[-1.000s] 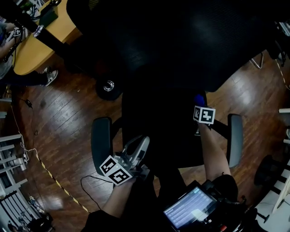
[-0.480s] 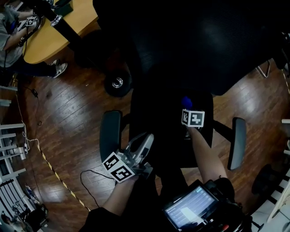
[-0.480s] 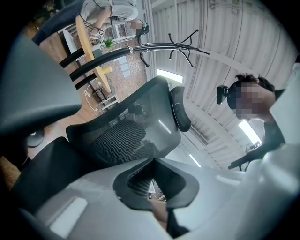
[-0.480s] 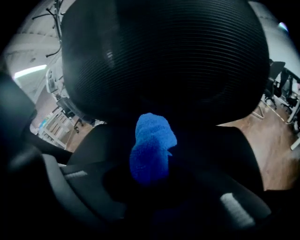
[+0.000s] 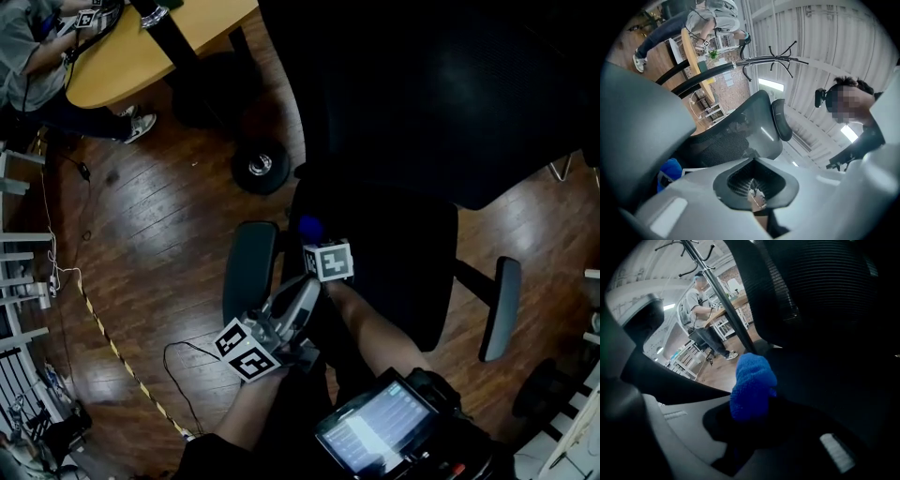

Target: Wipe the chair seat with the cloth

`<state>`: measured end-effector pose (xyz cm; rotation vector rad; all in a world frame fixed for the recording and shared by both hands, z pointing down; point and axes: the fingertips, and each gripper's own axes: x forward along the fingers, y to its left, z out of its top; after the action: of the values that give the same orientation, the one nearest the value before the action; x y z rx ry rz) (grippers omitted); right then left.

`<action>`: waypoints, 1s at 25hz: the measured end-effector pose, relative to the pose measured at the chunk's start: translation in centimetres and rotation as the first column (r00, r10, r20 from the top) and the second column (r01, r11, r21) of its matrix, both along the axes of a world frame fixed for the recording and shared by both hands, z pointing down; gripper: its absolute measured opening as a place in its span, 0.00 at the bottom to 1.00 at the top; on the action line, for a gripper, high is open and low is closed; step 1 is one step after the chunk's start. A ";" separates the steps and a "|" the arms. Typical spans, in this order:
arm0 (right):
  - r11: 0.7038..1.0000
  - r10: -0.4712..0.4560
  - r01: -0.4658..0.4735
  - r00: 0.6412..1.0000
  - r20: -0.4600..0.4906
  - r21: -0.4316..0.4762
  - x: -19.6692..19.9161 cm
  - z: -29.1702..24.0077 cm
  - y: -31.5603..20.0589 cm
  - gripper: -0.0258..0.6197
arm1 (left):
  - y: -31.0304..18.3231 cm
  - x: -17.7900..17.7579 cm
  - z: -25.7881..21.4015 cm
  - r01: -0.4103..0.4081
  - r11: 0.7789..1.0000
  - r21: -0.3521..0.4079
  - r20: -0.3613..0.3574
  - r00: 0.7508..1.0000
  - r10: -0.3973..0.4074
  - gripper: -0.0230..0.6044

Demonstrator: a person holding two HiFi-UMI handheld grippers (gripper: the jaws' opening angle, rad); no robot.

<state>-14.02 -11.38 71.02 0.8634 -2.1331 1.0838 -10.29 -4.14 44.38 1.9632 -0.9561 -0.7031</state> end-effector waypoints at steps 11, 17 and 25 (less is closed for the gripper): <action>0.987 0.163 -0.161 0.980 -0.118 0.024 11.2 2.4 -1.4 0.11 | 0.1 0.9 0.4 -0.055 0.999 0.001 0.011 0.998 0.055 0.02; 0.951 0.307 -0.300 0.919 -0.246 0.066 24.6 2.5 -2.2 0.11 | -0.7 2.4 1.0 -0.101 0.995 -0.012 0.022 0.995 0.101 0.02; 0.886 0.463 -0.444 0.825 -0.324 0.134 37.7 1.2 -0.1 0.11 | -1.2 4.9 1.1 -0.150 0.989 -0.009 0.026 0.988 0.150 0.02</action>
<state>23.67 -11.52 72.22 1.5255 -1.7025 1.0016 -5.39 -5.35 45.49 2.0187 -0.8156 -0.5883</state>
